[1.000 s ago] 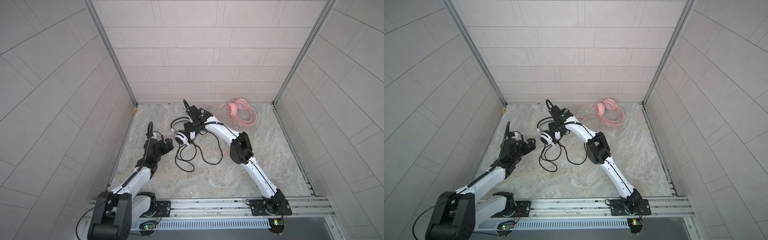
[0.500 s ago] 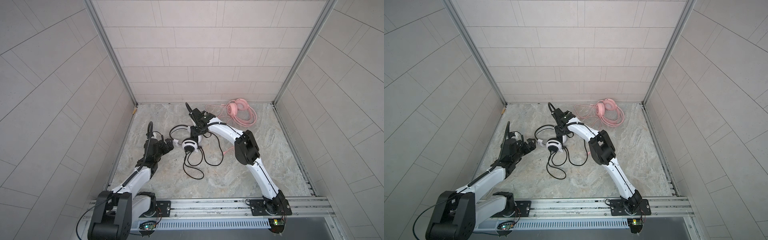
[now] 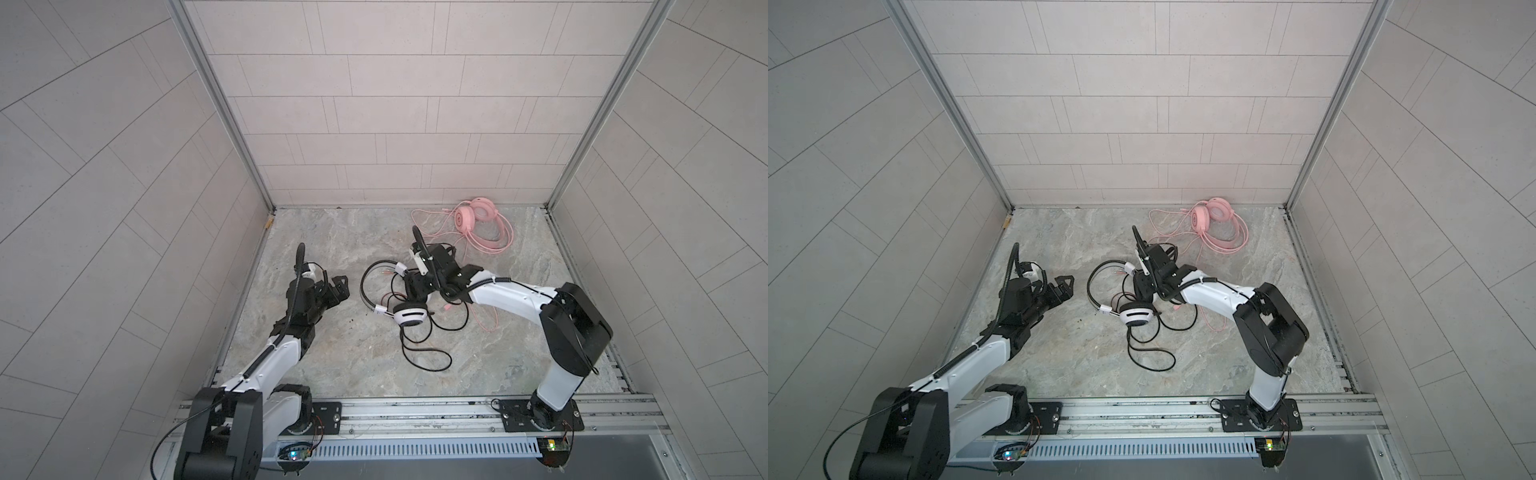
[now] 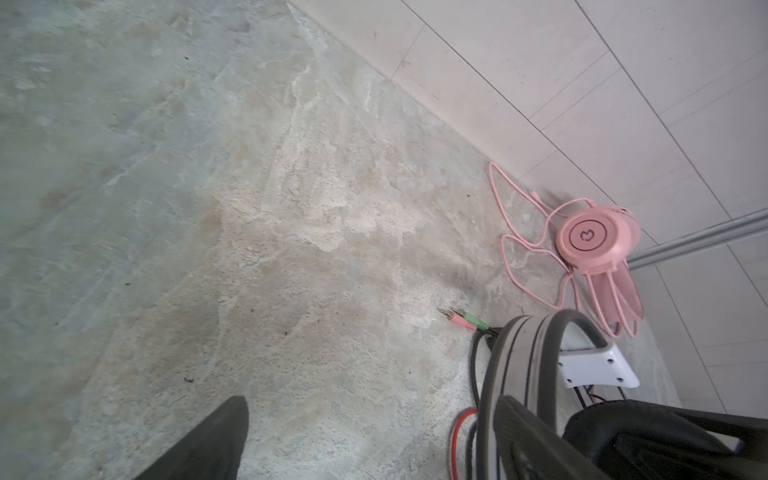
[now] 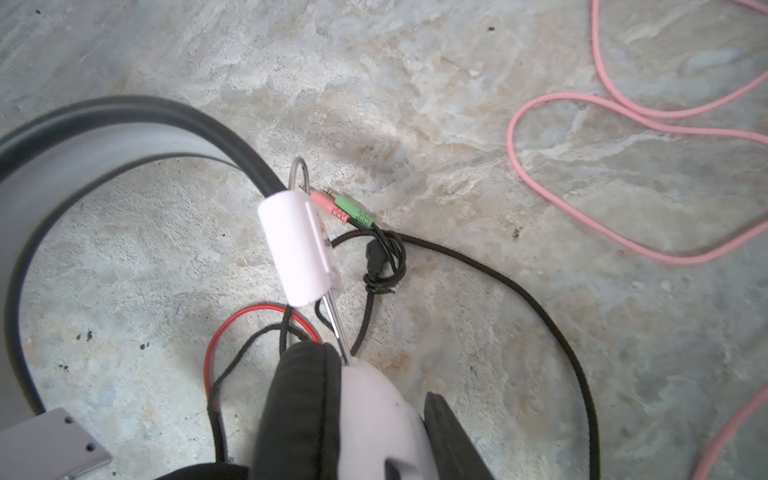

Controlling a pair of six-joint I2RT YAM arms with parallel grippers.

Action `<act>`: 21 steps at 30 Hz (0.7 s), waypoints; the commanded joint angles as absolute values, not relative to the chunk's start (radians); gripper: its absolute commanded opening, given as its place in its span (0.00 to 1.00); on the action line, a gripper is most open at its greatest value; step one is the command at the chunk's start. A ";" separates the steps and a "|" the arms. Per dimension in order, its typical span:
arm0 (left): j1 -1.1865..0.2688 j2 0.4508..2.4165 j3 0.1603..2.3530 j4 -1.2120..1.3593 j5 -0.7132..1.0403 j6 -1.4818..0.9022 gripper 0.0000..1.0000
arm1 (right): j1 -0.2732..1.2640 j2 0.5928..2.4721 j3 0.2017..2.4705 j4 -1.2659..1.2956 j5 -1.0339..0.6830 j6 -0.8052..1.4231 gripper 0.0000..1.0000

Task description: Wrap the headphones

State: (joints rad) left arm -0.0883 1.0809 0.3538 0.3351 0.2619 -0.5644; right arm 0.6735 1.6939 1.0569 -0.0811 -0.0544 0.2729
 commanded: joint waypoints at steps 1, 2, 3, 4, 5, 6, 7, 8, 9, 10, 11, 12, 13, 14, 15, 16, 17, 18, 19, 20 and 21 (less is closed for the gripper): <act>-0.093 1.082 0.360 0.405 0.351 -0.573 0.97 | 0.676 1.614 0.956 0.148 -0.008 0.239 0.29; -0.093 1.093 0.362 0.415 0.351 -0.619 0.97 | 0.675 1.602 0.930 0.173 0.009 0.240 0.29; -0.093 1.108 0.363 0.432 0.371 -0.662 0.96 | 0.676 1.591 0.912 0.198 0.026 0.243 0.29; -0.094 1.127 0.366 0.453 0.411 -0.700 0.93 | 0.674 1.586 0.904 0.209 0.035 0.244 0.29; -0.095 1.144 0.375 0.459 0.454 -0.719 0.90 | 0.672 1.583 0.903 0.210 0.034 0.245 0.29; -0.095 1.164 0.396 0.445 0.503 -0.759 0.88 | 0.672 1.579 0.903 0.204 0.031 0.236 0.29; -0.099 1.183 0.425 0.407 0.562 -0.764 0.87 | 0.673 1.572 0.895 0.202 0.030 0.229 0.29; -0.103 1.198 0.454 0.365 0.609 -0.758 0.86 | 0.672 1.562 0.883 0.208 0.036 0.228 0.29; -0.111 1.212 0.498 0.279 0.651 -0.745 0.86 | 0.673 1.548 0.863 0.223 0.045 0.232 0.29; -0.121 1.218 0.539 0.183 0.685 -0.717 0.86 | 0.672 1.534 0.843 0.239 0.052 0.235 0.29; -0.137 1.220 0.580 0.095 0.695 -0.679 0.86 | 0.673 1.520 0.830 0.249 0.058 0.236 0.29; -0.163 1.217 0.623 -0.010 0.678 -0.640 0.86 | 0.673 1.506 0.822 0.253 0.065 0.236 0.29; -0.193 1.211 0.661 -0.105 0.645 -0.598 0.86 | 0.672 1.497 0.822 0.251 0.070 0.238 0.29; -0.218 1.207 0.701 -0.192 0.614 -0.566 0.87 | 0.673 1.488 0.821 0.246 0.075 0.240 0.29; -0.244 1.200 0.736 -0.257 0.585 -0.543 0.87 | 0.673 1.479 0.814 0.248 0.081 0.251 0.28; -0.262 1.199 0.763 -0.312 0.572 -0.527 0.87 | 0.673 1.467 0.800 0.267 0.088 0.273 0.28; -0.269 1.199 0.791 -0.366 0.571 -0.520 0.87 | 0.673 1.461 0.782 0.291 0.084 0.290 0.28; -0.272 1.203 0.825 -0.415 0.571 -0.509 0.87 | 0.672 1.455 0.776 0.303 0.064 0.301 0.28; -0.273 1.210 0.863 -0.478 0.566 -0.491 0.87 | 0.673 1.454 0.780 0.299 0.036 0.302 0.28; -0.276 1.219 0.902 -0.538 0.555 -0.468 0.87 | 0.674 1.453 0.786 0.291 0.022 0.304 0.28; -0.285 1.230 0.951 -0.603 0.547 -0.431 0.87 | 0.673 1.450 0.787 0.293 0.010 0.308 0.28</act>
